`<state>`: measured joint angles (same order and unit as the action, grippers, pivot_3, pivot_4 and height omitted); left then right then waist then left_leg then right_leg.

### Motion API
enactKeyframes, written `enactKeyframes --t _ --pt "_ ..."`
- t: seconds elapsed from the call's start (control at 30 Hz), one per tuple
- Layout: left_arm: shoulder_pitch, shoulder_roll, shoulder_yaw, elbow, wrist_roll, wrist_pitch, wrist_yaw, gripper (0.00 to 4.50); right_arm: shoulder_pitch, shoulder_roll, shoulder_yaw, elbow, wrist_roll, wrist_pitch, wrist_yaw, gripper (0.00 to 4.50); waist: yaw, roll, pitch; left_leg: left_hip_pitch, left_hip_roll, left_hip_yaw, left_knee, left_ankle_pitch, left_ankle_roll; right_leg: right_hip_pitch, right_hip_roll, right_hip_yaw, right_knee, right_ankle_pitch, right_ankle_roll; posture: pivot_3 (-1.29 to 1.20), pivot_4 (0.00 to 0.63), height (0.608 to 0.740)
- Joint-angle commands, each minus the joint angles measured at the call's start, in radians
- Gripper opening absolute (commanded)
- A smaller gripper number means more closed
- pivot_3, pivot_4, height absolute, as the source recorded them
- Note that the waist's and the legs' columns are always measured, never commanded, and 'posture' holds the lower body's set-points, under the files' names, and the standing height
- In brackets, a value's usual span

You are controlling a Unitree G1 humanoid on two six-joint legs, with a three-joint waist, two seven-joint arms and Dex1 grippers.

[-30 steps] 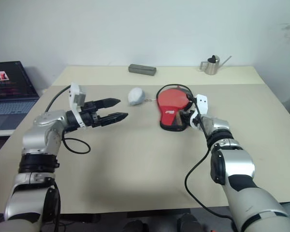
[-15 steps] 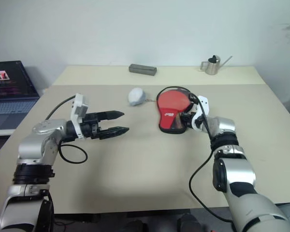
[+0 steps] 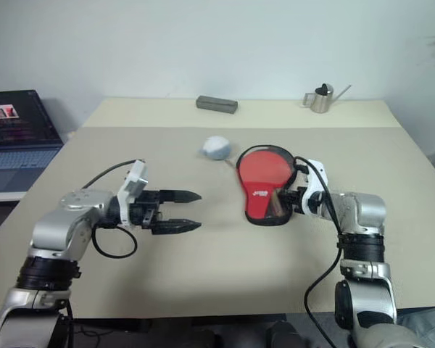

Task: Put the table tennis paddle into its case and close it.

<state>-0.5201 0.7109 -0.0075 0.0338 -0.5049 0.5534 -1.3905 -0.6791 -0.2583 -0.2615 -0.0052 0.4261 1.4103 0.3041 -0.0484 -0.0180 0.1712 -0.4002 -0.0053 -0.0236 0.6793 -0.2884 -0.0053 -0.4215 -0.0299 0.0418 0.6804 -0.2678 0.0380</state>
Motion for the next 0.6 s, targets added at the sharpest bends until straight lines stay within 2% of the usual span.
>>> enactKeyframes --t 0.03,0.23,0.6 --pt "0.029 0.030 -0.002 -0.081 -0.043 0.029 -0.030 4.50 0.060 0.033 -0.032 -0.180 0.044 0.149 -0.024 0.01 0.001 0.000 0.000 0.000 0.000 0.000 0.000 0.000 0.000 0.000 0.000 0.000 0.000 0.000 0.000 0.00 0.150 0.740" --pt "0.102 0.059 -0.011 -0.160 -0.084 0.062 -0.057 4.50 0.182 0.042 -0.031 -0.346 0.125 0.204 -0.055 0.01 0.000 0.000 0.000 0.001 0.000 0.000 0.000 0.000 0.000 0.000 0.000 0.000 0.000 0.000 0.000 0.00 0.150 0.740" --pt "0.231 0.094 -0.032 -0.197 -0.104 0.013 -0.125 4.50 0.363 -0.071 -0.013 -0.485 0.408 0.204 -0.155 0.01 0.001 0.000 0.000 0.001 0.000 0.000 0.000 0.000 0.000 0.002 0.001 -0.001 -0.001 -0.001 0.000 0.00 0.150 0.740"
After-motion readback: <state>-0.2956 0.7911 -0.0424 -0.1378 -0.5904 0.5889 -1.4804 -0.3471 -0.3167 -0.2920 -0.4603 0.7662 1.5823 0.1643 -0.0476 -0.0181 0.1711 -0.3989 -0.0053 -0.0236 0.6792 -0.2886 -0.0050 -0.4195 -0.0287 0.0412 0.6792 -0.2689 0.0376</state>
